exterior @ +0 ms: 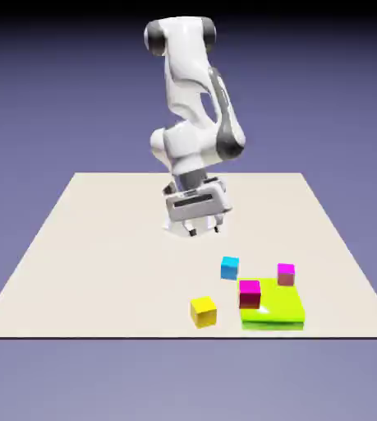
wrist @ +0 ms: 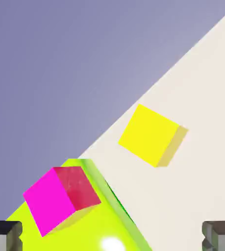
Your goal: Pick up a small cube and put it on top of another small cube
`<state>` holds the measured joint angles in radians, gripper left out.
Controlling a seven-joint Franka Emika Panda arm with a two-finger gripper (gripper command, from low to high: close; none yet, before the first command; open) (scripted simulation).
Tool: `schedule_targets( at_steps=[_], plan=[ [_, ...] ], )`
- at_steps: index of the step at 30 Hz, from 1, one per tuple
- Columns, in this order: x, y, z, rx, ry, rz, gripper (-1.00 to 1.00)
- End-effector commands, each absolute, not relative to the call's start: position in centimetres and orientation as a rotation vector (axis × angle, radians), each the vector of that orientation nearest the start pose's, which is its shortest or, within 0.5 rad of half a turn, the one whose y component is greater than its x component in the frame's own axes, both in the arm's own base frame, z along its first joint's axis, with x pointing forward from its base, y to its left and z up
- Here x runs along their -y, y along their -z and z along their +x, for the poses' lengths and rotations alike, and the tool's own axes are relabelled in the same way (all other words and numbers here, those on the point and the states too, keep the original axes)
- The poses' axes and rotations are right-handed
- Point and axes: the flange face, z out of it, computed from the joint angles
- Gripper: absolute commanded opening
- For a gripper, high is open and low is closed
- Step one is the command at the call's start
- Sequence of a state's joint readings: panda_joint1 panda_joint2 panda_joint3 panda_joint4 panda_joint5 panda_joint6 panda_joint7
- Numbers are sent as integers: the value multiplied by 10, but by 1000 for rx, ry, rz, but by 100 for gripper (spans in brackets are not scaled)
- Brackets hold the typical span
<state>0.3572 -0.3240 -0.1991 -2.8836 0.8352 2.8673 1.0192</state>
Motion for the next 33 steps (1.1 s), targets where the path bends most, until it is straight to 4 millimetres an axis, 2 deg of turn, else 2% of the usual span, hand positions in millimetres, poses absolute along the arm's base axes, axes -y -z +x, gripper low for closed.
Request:
schedule_targets(
  at_steps=[1,10,19,28,29,30,31,33],
  plan=[
    [-23,-285,356,-2000,-63,-1779,0],
    [-40,-221,314,-2385,-443,-1319,0],
    [-53,-172,266,-2684,-693,-761,0],
    [-78,-111,272,-2684,-693,-760,0],
    [-78,-111,272,-2684,-693,-760,0],
    [-78,-111,272,-2684,-693,-760,-100],
    [-78,-111,272,-2684,-693,-760,-100],
    [-73,-126,271,-2688,-698,-761,-100]
  ],
)
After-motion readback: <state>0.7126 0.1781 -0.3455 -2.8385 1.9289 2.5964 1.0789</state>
